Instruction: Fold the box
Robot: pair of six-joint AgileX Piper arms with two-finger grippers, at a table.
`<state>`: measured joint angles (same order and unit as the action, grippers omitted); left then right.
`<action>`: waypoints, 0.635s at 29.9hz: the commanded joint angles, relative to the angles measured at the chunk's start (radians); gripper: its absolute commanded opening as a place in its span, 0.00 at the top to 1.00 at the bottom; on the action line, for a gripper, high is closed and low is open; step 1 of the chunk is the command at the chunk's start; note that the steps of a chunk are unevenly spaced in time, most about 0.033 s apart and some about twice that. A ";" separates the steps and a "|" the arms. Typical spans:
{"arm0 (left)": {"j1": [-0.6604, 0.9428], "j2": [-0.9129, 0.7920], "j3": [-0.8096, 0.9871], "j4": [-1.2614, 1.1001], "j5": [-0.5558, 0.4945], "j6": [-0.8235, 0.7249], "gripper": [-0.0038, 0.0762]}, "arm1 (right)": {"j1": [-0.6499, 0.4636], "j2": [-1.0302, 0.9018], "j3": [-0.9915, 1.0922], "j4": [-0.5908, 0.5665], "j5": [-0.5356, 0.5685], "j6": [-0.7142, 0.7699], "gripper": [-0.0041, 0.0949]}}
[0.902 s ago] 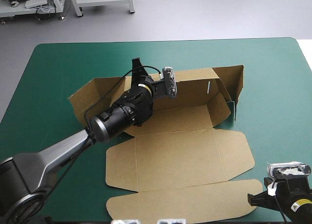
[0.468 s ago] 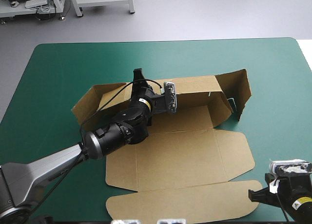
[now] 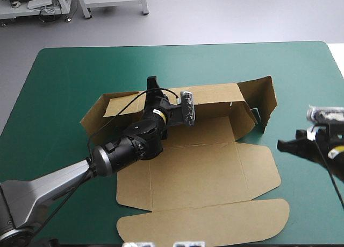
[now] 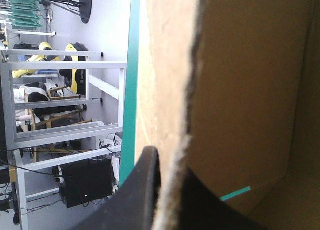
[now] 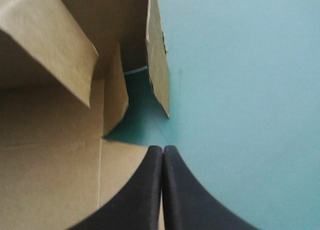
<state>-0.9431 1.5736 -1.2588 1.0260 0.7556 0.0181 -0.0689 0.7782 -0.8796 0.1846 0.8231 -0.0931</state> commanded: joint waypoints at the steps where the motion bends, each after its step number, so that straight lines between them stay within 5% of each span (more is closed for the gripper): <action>1: -0.013 -0.033 -0.016 -0.003 -0.071 -0.030 0.96 | 0.001 0.170 -0.204 0.082 -0.076 -0.063 0.98; 12: -0.013 -0.033 -0.016 0.027 -0.073 -0.037 0.96 | 0.001 0.668 -0.808 0.238 0.090 -0.156 0.98; 19: -0.013 -0.033 -0.016 0.027 -0.081 -0.037 0.96 | 0.001 0.881 -0.991 0.290 0.188 -0.184 0.98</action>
<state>-0.9431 1.5736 -1.2588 1.0504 0.7313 0.0000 -0.0689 1.6318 -1.7936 0.4384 1.0094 -0.2613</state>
